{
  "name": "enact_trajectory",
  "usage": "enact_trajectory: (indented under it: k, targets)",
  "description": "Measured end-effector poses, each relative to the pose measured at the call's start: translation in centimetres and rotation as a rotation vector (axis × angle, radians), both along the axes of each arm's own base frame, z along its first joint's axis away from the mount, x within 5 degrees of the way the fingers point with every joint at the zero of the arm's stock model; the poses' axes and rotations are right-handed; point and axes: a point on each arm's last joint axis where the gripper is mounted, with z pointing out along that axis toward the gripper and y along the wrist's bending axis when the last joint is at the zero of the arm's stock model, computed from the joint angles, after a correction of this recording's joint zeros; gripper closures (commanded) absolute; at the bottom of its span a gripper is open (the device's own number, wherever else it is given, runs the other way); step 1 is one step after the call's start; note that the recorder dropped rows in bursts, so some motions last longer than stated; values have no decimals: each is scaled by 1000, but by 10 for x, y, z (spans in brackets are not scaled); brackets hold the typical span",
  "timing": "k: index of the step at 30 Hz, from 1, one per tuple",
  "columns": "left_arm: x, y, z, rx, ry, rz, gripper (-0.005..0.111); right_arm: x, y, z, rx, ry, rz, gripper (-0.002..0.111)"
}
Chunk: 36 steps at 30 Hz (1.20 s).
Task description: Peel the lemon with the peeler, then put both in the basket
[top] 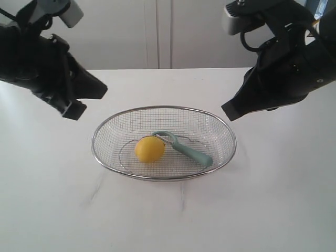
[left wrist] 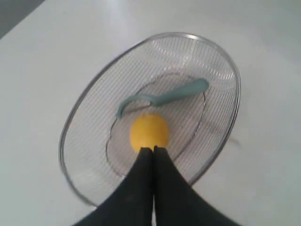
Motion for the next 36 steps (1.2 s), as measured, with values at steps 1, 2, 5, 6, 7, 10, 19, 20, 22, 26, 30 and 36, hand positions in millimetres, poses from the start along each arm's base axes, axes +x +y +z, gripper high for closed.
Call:
enact_trajectory:
  k: [1, 2, 5, 6, 7, 10, 19, 20, 22, 26, 30, 36]
  targets:
    - [-6, 7, 3, 33, 17, 33, 107, 0, 0, 0, -1, 1, 0, 108]
    - [-13, 14, 7, 60, 29, 63, 107, 0, 0, 0, -1, 1, 0, 108]
    - [-41, 34, 20, 87, 30, 134, 107, 0, 0, 0, 0, 2, 0, 108]
    - [-52, 40, 23, 83, 26, 147, 107, 0, 0, 0, 0, 2, 0, 108]
    - [-64, 47, 25, 75, 18, 159, 107, 0, 0, 0, -1, 4, 0, 108]
    - [-96, 63, 30, 55, -3, 181, 107, 0, 0, 0, -1, 4, 0, 108]
    - [-197, 120, 45, -18, -167, 266, 107, 0, 0, 0, -1, 4, 0, 108]
    - [-203, 123, 45, -23, -175, 268, 107, 0, 0, 0, -1, 4, 0, 108]
    - [-212, 128, 44, -28, -185, 266, 107, 0, 0, 0, -1, 4, 0, 108]
    - [-222, 132, 43, -38, -202, 265, 107, 0, 0, 0, -1, 4, 0, 108]
    - [-224, 133, 42, -38, -204, 264, 107, 0, 0, 0, -1, 4, 0, 108]
    - [-224, 133, 42, -38, -204, 264, 107, 0, 0, 0, -1, 4, 0, 108]
